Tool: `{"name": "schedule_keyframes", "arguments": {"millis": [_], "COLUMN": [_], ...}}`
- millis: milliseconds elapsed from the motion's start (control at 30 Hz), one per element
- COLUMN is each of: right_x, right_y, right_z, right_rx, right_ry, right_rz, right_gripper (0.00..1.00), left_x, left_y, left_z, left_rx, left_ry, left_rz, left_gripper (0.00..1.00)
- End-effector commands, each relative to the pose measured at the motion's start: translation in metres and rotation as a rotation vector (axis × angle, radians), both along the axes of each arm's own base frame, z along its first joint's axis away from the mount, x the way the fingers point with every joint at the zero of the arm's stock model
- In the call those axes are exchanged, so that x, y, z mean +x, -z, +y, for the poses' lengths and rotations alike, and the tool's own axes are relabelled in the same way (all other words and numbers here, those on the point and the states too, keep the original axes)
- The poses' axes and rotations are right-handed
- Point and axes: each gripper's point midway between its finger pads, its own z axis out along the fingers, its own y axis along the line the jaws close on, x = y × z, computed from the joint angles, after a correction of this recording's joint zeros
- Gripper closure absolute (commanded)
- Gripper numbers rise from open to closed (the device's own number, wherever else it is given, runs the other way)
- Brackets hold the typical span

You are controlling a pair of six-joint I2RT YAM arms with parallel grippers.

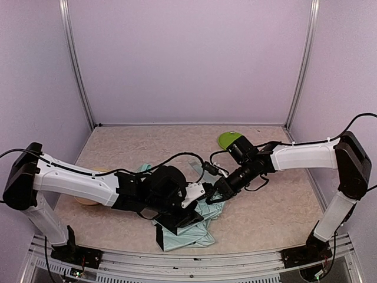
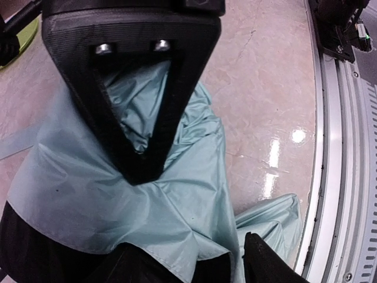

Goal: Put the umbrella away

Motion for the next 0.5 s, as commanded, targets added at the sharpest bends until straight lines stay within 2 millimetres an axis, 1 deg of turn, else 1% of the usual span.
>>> {"name": "schedule_keyframes", "arguments": {"millis": [0, 33, 100, 133, 167, 267, 300, 333, 400, 433, 467], "right_x": [-0.004, -0.005, -0.005, -0.004, -0.004, -0.003, -0.003, -0.003, -0.001, -0.001, 0.000], "right_y": [-0.014, -0.013, -0.013, -0.014, -0.016, -0.020, -0.021, -0.022, -0.022, -0.020, -0.020], "right_z": [0.004, 0.004, 0.005, 0.005, 0.005, 0.006, 0.006, 0.005, 0.004, 0.003, 0.003], "right_rx": [0.062, 0.062, 0.063, 0.065, 0.068, 0.075, 0.074, 0.074, 0.061, 0.054, 0.051], "right_ry": [-0.050, -0.054, -0.055, -0.055, -0.055, -0.055, -0.055, -0.055, -0.049, -0.045, -0.044], "right_rz": [-0.024, -0.021, -0.019, -0.022, -0.028, -0.039, -0.039, -0.043, -0.052, -0.053, -0.057], "right_gripper": [0.97, 0.96, 0.97, 0.97, 0.97, 0.97, 0.97, 0.97, 0.97, 0.97, 0.97], "left_x": [0.016, 0.016, 0.018, 0.019, 0.019, 0.016, 0.014, 0.011, 0.002, 0.000, -0.002], "left_y": [-0.031, -0.033, -0.029, -0.026, -0.023, -0.012, -0.010, -0.010, -0.013, -0.016, -0.019], "left_z": [0.003, 0.005, 0.010, 0.012, 0.013, 0.012, 0.011, 0.008, 0.003, 0.001, 0.000], "left_rx": [-0.065, -0.076, -0.080, -0.077, -0.071, -0.043, -0.039, -0.042, -0.064, -0.083, -0.099], "left_ry": [-0.040, -0.035, -0.026, -0.022, -0.018, 0.007, 0.015, 0.034, 0.070, 0.077, 0.080], "left_rz": [-0.056, -0.048, -0.020, -0.003, 0.016, 0.049, 0.060, 0.077, 0.117, 0.129, 0.142], "left_gripper": [0.44, 0.46, 0.53, 0.58, 0.64, 0.77, 0.78, 0.74, 0.58, 0.52, 0.49]}}
